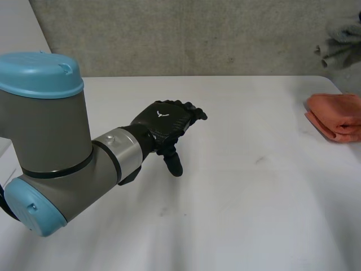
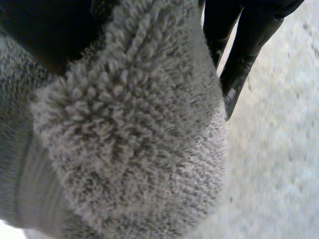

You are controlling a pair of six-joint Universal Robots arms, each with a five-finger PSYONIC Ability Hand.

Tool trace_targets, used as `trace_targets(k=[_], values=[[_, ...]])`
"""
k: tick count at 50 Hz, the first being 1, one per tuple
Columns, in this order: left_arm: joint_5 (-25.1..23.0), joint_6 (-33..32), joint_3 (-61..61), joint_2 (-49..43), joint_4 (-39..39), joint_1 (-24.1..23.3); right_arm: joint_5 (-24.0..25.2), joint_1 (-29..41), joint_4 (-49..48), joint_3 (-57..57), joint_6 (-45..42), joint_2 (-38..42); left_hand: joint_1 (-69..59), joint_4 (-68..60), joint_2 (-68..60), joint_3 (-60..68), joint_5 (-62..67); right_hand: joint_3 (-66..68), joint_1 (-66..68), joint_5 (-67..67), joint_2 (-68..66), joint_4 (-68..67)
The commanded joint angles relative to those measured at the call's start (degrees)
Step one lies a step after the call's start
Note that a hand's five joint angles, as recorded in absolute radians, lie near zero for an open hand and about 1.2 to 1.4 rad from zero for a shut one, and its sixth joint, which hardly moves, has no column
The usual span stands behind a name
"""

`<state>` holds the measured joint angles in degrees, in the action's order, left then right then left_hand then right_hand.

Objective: Fold the laundry.

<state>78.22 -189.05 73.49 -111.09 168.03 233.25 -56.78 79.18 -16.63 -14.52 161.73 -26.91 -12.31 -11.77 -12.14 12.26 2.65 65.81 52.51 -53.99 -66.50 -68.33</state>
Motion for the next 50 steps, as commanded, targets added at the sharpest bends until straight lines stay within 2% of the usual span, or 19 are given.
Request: trace_targets(k=[1,9,12,16,17,27,31,36,39,43,44,50], values=[[0.00,0.00,0.61,-0.09,0.63,-0.08,5.53,-5.07,0.28,-2.87,0.17,6.68,1.42,0.88,1.26,-1.37,-1.76,14.19,27.49,-16.01,-13.50,-11.67],[0.00,0.00,0.96,-0.44,1.33,-0.34,13.27,-9.74,0.72,-10.51,-1.67,9.16,1.09,0.55,0.92,-1.04,-1.42,14.19,27.49,-16.01,-13.50,-11.67],[0.09,0.00,0.96,-0.53,1.33,-0.43,13.63,-10.71,0.99,-12.45,-3.61,8.54,1.09,0.55,0.92,-1.04,-1.42,14.19,27.49,-16.01,-13.50,-11.67],[0.09,0.26,0.96,-0.44,1.33,-0.43,12.14,-11.24,2.57,-14.83,-5.55,5.91,1.09,0.55,0.92,-1.04,-1.42,-47.17,-33.86,45.35,47.85,49.68],[0.00,0.44,0.96,-0.35,1.33,-0.34,11.09,-11.15,3.79,-15.27,-5.98,4.07,1.09,0.55,0.92,-1.04,-1.42,-55.81,-42.51,53.99,56.50,58.33],[0.09,1.58,0.87,0.17,1.33,-0.25,1.60,-10.98,8.98,-15.62,-6.25,-8.77,0.92,0.38,0.75,-0.87,-1.25,-55.81,-42.51,53.99,56.50,58.33],[0.09,1.58,0.78,1.22,1.33,-0.25,-3.06,-8.61,13.10,-16.59,-6.34,-14.74,0.92,0.38,0.75,-0.87,-1.25,-55.81,-42.51,53.99,56.50,58.33],[0.26,1.58,0.78,4.12,1.33,0.01,-7.46,1.03,21.27,-20.53,-6.95,-23.87,1.09,0.55,0.92,-1.04,-1.42,-55.81,-42.51,53.99,56.50,58.33],[0.61,1.58,0.61,6.23,1.68,0.19,-9.13,6.06,23.83,-23.09,-6.52,-26.70,1.09,0.55,0.92,-1.04,-1.42,-55.81,-42.51,53.99,56.50,58.33],[1.58,2.28,0.69,9.39,3.70,1.76,-14.22,12.74,25.77,-30.46,-5.29,-31.18,0.92,0.38,0.75,-0.87,-1.25,-55.81,-42.51,53.99,56.50,58.33],[2.19,2.72,0.78,10.01,4.14,2.38,-17.19,15.37,25.69,-33.96,-4.24,-33.80,0.75,0.21,0.59,-0.70,-1.09,-55.81,-42.51,53.99,56.50,58.33],[11.94,5.01,2.10,14.49,6.34,9.06,-27.49,24.70,22.09,-46.89,2.44,-42.87,1.08,0.54,0.92,-1.03,-1.42,-55.81,-42.51,53.99,56.50,58.33]])
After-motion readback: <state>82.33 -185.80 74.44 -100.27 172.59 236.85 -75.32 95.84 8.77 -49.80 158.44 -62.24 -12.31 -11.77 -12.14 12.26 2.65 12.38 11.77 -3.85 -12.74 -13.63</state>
